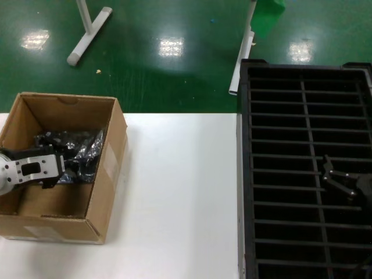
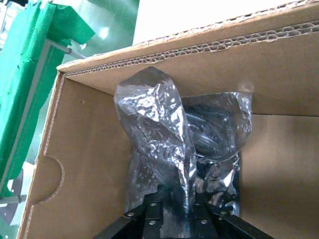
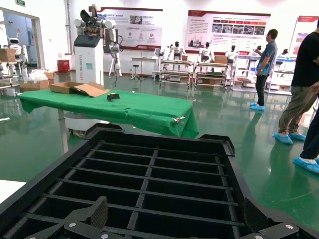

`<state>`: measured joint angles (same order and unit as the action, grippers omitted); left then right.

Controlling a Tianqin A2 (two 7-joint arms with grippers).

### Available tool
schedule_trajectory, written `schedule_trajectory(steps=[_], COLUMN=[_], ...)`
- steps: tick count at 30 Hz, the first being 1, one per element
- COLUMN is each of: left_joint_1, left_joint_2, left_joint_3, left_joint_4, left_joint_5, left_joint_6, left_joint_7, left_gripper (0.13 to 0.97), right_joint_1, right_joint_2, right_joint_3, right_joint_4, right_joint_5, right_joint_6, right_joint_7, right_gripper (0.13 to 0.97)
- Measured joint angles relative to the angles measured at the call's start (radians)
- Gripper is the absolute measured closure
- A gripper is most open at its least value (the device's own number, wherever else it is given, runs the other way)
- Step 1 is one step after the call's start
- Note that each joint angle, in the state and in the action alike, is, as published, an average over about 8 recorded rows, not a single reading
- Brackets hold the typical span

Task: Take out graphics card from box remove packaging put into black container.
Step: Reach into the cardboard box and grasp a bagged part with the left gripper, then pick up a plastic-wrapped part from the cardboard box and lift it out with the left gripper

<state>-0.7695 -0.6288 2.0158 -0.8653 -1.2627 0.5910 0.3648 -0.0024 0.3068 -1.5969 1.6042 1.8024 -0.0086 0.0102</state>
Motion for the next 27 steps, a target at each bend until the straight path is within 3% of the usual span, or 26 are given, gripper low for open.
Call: schedule_trajectory(steps=[12,20,27], left_joint_1=[0.008,0.002,-0.009], left_joint_2=[-0.019,-0.038,-0.073], left_joint_3=[-0.010,-0.033,-0.054], left_joint_4=[-0.026,-0.029,-0.067], left_joint_5=[-0.004,-0.056,-0.110], left_joint_6=[0.009,0.035,0.097], left_joint_7=[-0.018,0.021,0.039], left_gripper=[0.940,0.949,0.954], right_joint_1=[0.000,0.000,0.000], right_joint_2=[0.000,0.000,0.000], right_joint_3=[0.000,0.000,0.000], right_joint_4=[0.000,0.000,0.000], right_joint_5=[0.000,0.000,0.000], right_joint_6=[0.000,0.000,0.000], right_joint_7=[0.000,0.000,0.000], right_gripper=[0.129,0.129,0.129])
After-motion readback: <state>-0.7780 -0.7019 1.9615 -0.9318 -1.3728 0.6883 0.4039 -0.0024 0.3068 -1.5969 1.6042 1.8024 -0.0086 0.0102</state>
